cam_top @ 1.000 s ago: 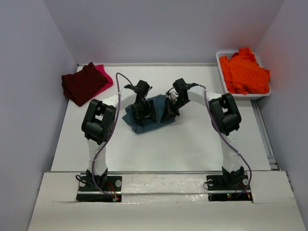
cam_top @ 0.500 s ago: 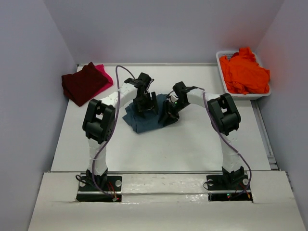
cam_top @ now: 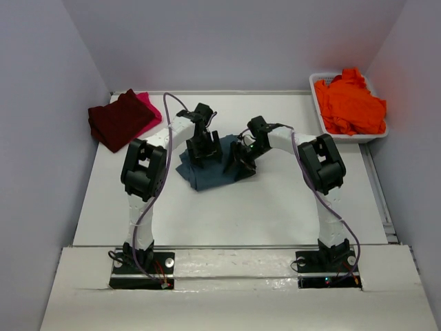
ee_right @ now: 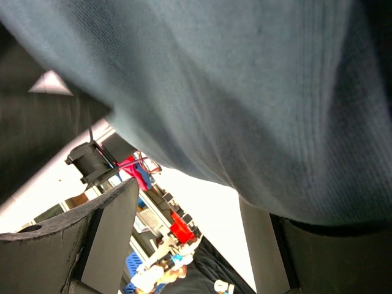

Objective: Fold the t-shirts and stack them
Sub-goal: Fold the tshirt

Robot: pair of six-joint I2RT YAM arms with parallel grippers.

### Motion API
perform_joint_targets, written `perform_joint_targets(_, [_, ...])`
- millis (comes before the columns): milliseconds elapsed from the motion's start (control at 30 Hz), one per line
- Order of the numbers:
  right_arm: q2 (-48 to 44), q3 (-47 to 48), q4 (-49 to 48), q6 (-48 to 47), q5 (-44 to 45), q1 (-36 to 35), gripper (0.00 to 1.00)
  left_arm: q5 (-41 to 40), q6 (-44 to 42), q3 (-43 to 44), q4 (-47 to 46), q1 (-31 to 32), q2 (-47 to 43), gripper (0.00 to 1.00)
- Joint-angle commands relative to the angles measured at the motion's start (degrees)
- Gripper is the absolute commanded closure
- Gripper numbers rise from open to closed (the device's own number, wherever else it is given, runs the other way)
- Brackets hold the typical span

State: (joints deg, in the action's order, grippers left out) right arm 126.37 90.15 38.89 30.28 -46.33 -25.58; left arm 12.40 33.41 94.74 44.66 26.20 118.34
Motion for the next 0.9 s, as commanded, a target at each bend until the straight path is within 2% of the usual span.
perform_joint_targets(0, [0.90,-2.43,-0.57,-1.45,7.21,0.36,0.27,-2.73,-1.68,3.69,1.83,-3.69,2.41,0.17])
perform_joint_targets(367, [1.87,-3.31,-1.01,-1.28,6.77,0.36,0.27,-5.90,-3.44,13.80,5.17,-9.93,11.99,0.17])
perform_joint_targets(633, [2.66,-3.66,-1.01,-1.45,6.78,0.36,0.27,-8.71,-3.53,16.53,5.52,-13.09,14.37,0.17])
perform_joint_targets(867, [2.92,-3.67,-0.84,-1.98,6.78,0.36,0.27,-15.03,-3.44,20.22,6.49,-15.47,16.04,0.17])
